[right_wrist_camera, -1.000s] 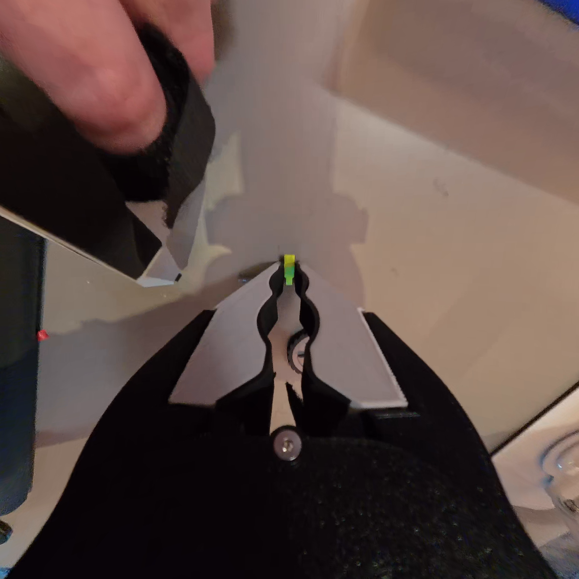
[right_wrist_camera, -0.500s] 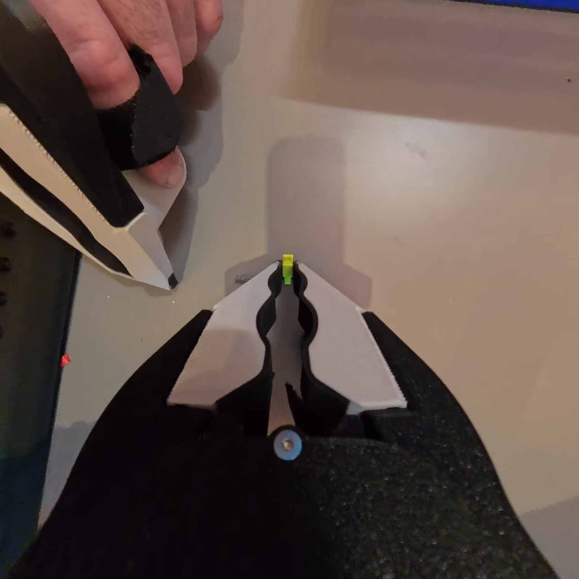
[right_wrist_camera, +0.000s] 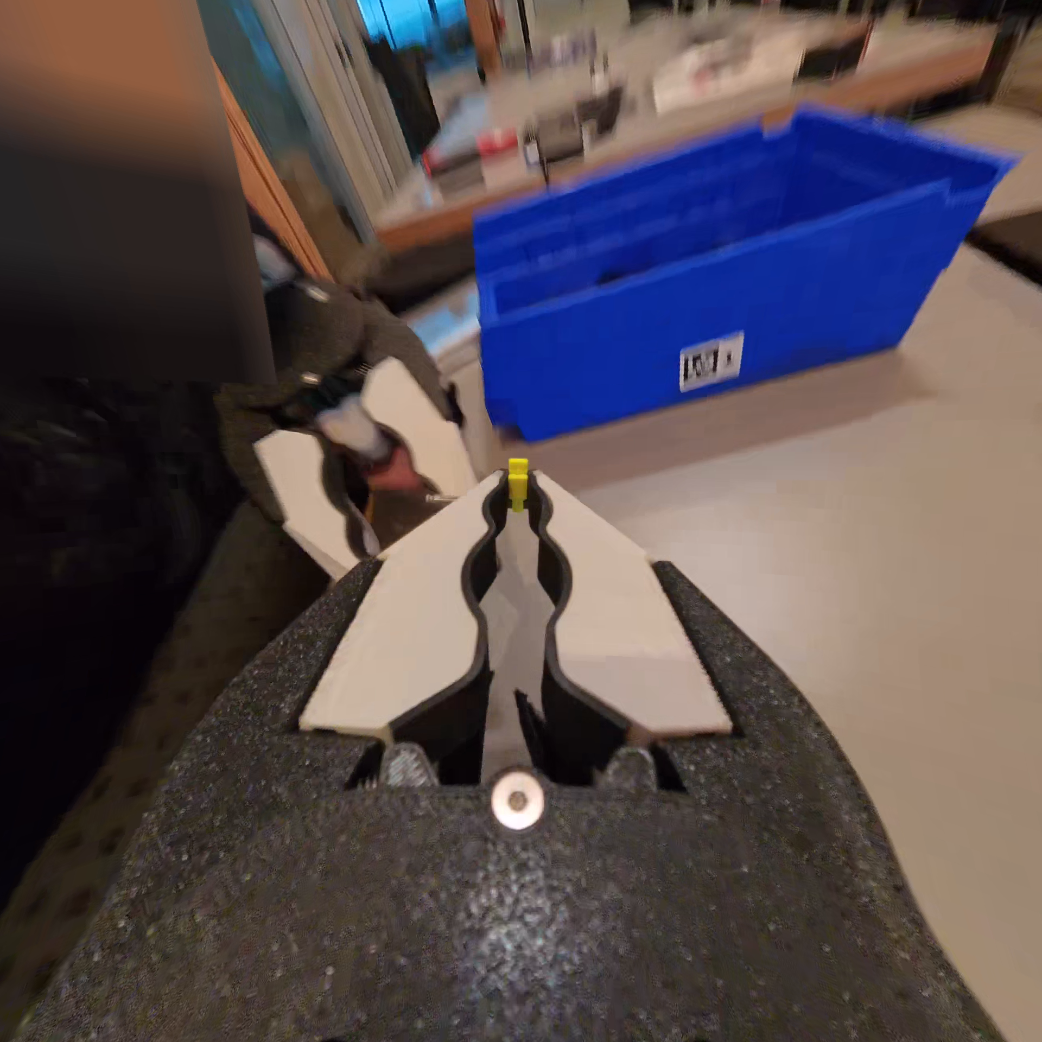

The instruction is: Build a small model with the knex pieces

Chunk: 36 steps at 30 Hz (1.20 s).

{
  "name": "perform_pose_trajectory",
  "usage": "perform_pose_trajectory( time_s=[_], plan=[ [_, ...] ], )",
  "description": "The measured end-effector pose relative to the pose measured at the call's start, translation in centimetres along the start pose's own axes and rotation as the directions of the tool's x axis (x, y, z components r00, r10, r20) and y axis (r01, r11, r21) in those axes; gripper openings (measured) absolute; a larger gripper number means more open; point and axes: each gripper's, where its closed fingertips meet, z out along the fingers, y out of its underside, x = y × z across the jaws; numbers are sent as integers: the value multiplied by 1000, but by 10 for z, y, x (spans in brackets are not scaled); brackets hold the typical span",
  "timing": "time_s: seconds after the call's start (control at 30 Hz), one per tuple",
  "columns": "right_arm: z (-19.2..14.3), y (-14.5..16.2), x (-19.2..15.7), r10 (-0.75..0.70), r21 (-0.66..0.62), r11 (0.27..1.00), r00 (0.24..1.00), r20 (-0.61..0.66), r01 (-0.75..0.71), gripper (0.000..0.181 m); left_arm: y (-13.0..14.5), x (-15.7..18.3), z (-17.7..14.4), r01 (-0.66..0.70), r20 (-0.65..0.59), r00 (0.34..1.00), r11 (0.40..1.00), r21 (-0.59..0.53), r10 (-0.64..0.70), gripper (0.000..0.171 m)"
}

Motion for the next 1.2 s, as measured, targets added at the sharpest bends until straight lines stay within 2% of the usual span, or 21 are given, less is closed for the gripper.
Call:
perform_pose_trajectory(
  time_s=[0.1, 0.2, 0.33, 0.47, 0.57, 0.67, 0.83, 1.0, 1.2],
  plan=[
    [-9, -19, -10, -31, 169, 985, 999, 38, 24, 5, -25, -2, -7, 233, -145, 967, 960, 155, -211, 45],
    [-11, -27, -17, -136, 188, 973, 991, 10, 132, 5, -48, 0, -15, 430, -304, 886, 866, 253, -351, 44],
    [-9, -31, -25, -299, 131, 943, 952, -67, 306, 6, -63, 12, -17, 579, -475, 772, 775, 254, -422, 39],
    [-5, -31, -32, -404, 81, 907, 909, -106, 413, 6, -69, 8, -22, 621, -515, 742, 730, 287, -429, 23],
    [-7, -33, -31, -461, 47, 880, 874, -156, 472, 6, -69, 9, -23, 627, -525, 736, 724, 288, -428, 10],
    [-10, -35, -32, -482, 36, 869, 860, -168, 494, 6, -68, 11, -22, 607, -512, 752, 740, 290, -416, 5],
    [-15, -44, -36, -434, 102, 886, 887, -157, 452, 6, -68, 9, -22, 578, -491, 778, 752, 317, -391, 0],
    [-16, -47, -40, -402, 149, 895, 905, -143, 421, 6, -66, 8, -20, 511, -438, 829, 791, 337, -349, 0],
    [-25, -60, -39, -258, 272, 922, 961, -97, 275, 6, -60, -2, -17, 557, -429, 805, 773, 304, -411, 0]
  ],
)
